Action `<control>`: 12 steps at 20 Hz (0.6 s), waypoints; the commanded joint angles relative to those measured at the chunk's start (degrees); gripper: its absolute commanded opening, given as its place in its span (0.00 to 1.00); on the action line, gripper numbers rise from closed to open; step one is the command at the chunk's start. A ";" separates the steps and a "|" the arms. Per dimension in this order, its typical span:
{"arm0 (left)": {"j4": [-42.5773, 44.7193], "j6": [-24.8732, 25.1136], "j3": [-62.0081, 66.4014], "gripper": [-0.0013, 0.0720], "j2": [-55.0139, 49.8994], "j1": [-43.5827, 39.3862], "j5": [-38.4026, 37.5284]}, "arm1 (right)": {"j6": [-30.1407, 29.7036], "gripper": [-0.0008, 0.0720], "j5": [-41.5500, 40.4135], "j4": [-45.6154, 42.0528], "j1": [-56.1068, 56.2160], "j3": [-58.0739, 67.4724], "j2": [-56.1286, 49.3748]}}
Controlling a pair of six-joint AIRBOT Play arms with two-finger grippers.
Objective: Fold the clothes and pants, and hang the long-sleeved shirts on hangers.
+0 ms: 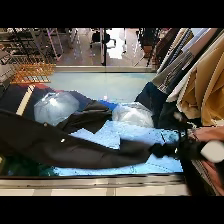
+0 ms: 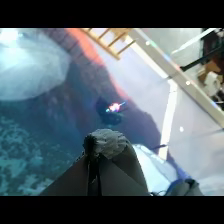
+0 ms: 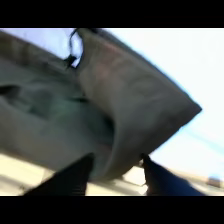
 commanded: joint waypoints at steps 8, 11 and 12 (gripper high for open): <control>3.65 0.02 0.04 0.04 -2.29 0.35 -1.57 | -27.85 0.70 -21.14 13.70 -0.04 -3.32 -29.40; 3.76 0.02 0.04 0.04 -2.29 0.35 -3.28 | -38.45 0.64 -10.84 21.42 -0.04 7.72 -47.10; 3.76 0.02 0.04 0.03 -2.29 0.35 -3.45 | -38.80 0.63 -9.38 21.42 -0.02 10.54 -50.27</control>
